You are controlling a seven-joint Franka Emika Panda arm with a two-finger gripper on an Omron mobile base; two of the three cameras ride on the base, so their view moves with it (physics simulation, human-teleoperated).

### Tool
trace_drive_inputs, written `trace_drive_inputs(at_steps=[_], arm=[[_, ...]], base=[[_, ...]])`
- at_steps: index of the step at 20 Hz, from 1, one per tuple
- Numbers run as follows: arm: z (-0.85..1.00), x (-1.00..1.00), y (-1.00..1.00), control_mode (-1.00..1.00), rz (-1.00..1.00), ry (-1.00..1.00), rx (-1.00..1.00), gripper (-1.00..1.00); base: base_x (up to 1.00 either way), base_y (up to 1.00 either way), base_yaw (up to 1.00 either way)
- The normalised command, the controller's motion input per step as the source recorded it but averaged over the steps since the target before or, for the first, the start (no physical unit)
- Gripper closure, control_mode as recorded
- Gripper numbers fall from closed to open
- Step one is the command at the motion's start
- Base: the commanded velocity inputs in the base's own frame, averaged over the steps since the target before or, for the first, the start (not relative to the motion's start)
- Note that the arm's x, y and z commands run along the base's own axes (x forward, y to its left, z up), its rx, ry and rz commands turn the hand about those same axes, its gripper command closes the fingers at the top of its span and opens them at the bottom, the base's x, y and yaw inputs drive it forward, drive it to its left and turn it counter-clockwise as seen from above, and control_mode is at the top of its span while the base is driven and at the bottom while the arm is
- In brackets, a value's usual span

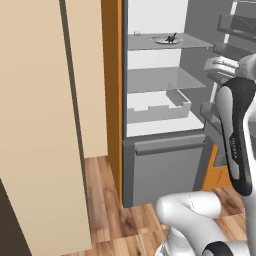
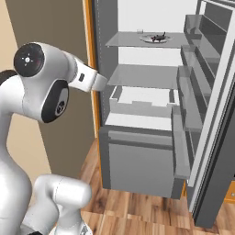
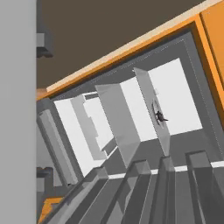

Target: Retrieve the fish from the fridge and place it on the saucepan with marinade on the stove.

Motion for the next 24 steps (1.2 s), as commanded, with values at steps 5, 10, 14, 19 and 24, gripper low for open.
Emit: trace_drive_inputs(at_steps=[5,10,14,19,24], arm=[[0.05,-0.46,0.20,-1.00,0.06,0.00,-0.13,-1.00],[-0.02,-0.63,0.15,-1.00,0.00,0.04,-0.17,-1.00],[-0.02,-0.70,0.18,-1.00,0.00,0.13,-0.13,-1.00],[-0.03,-0.81,0.02,-1.00,0.00,0.20,-0.01,-1.00],[-0.01,-0.13,0.09,-1.00,0.06,0.06,0.00,-1.00]], base=[[0.00,0.00,0.00],[0.00,0.00,0.00],[0.00,0.00,0.00],[0.00,0.00,0.00],[0.00,0.00,0.00]])
